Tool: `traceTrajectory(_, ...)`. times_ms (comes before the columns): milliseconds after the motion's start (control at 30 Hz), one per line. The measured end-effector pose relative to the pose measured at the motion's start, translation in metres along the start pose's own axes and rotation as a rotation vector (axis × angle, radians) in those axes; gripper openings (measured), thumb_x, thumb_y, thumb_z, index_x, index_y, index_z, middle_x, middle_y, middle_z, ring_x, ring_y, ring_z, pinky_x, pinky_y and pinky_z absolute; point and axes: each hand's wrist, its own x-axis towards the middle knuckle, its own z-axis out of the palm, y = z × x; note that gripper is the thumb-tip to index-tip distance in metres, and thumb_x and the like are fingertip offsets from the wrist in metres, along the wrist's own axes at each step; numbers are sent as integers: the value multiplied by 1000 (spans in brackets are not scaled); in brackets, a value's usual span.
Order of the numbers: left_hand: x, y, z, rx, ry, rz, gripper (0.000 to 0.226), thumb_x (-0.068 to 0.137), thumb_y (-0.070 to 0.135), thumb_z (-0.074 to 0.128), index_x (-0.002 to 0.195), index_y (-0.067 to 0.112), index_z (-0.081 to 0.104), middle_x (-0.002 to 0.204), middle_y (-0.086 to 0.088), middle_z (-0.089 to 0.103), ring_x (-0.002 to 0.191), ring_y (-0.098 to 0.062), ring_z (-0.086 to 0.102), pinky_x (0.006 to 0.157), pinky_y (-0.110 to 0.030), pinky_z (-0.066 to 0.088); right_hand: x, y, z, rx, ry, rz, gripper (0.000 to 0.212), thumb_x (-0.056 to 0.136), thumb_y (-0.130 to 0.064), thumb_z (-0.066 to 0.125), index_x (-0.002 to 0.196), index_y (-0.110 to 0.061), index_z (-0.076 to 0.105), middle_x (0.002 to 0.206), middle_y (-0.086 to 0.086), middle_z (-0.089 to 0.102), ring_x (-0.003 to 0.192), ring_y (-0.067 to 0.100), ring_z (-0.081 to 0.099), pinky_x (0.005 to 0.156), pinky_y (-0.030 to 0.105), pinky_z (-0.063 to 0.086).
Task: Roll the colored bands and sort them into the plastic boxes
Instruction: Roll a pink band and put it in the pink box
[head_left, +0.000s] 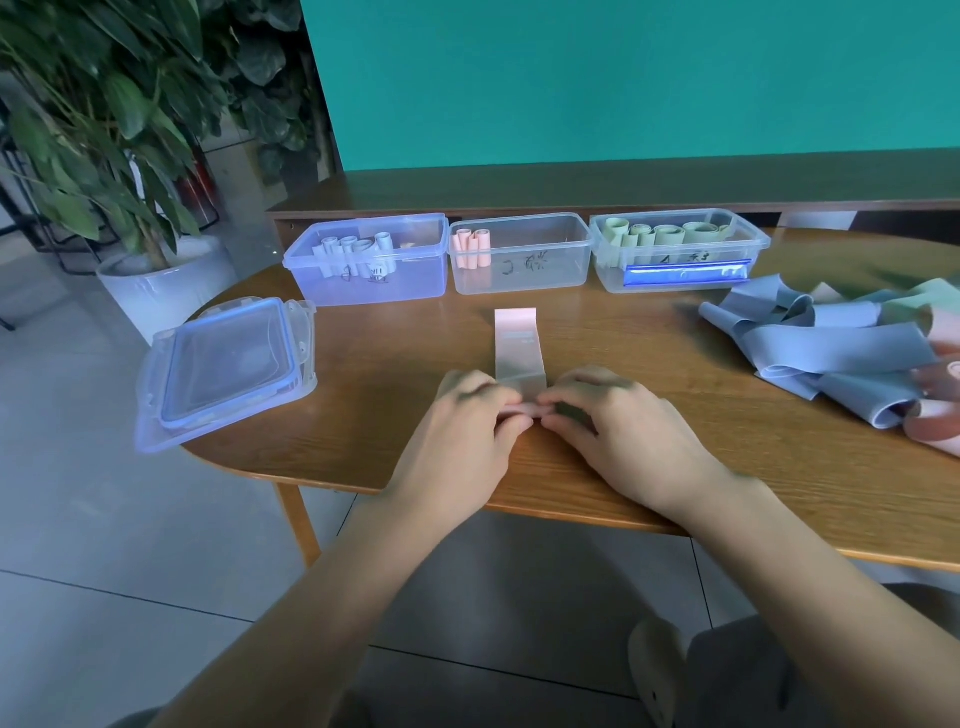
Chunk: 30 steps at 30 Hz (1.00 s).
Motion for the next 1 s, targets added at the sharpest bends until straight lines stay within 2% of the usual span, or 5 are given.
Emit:
traceTrajectory(233, 1, -2, 4, 15, 82, 35, 10, 91, 17, 71, 101, 18, 74, 99, 4, 65, 99, -10, 56, 82, -16, 44, 5, -3, -2, 18, -12, 25, 39, 96, -62, 36, 113, -41, 65, 116, -18, 57, 105, 16, 61, 74, 38, 52)
traceTrajectory(533, 11, -5, 5, -46, 46, -7, 15, 97, 28, 63, 105, 21, 74, 104, 7, 67, 102, -13, 52, 82, -12, 31, 6, -1, 1, 26, 52, 13, 17, 98, -37, 60, 115, -39, 65, 118, -19, 58, 98, 11, 61, 73, 37, 54)
traceTrajectory(833, 18, -7, 7, -57, 22, -3, 18, 95, 18, 67, 109, 24, 76, 103, 6, 62, 100, -8, 46, 83, -6, 27, 16, 8, 0, 79, 23, 4, 14, 98, -39, 60, 111, -41, 67, 113, -21, 62, 99, 5, 58, 76, 37, 54)
traceTrajectory(933, 22, -11, 9, -98, 20, -28, 14, 94, 19, 68, 104, 21, 76, 99, 4, 60, 94, -5, 47, 81, -2, 30, 19, 8, 3, 117, 98, -30, 12, 99, -31, 62, 106, -34, 71, 106, -20, 62, 97, 4, 57, 81, 31, 50)
traceTrajectory(1000, 24, -13, 11, -88, 11, -36, 14, 93, 20, 69, 104, 23, 77, 98, 4, 62, 93, -7, 51, 82, -9, 35, 25, 8, 6, 183, 131, -76, 17, 98, -16, 62, 108, -25, 72, 101, -20, 63, 96, -7, 54, 92, 18, 41)
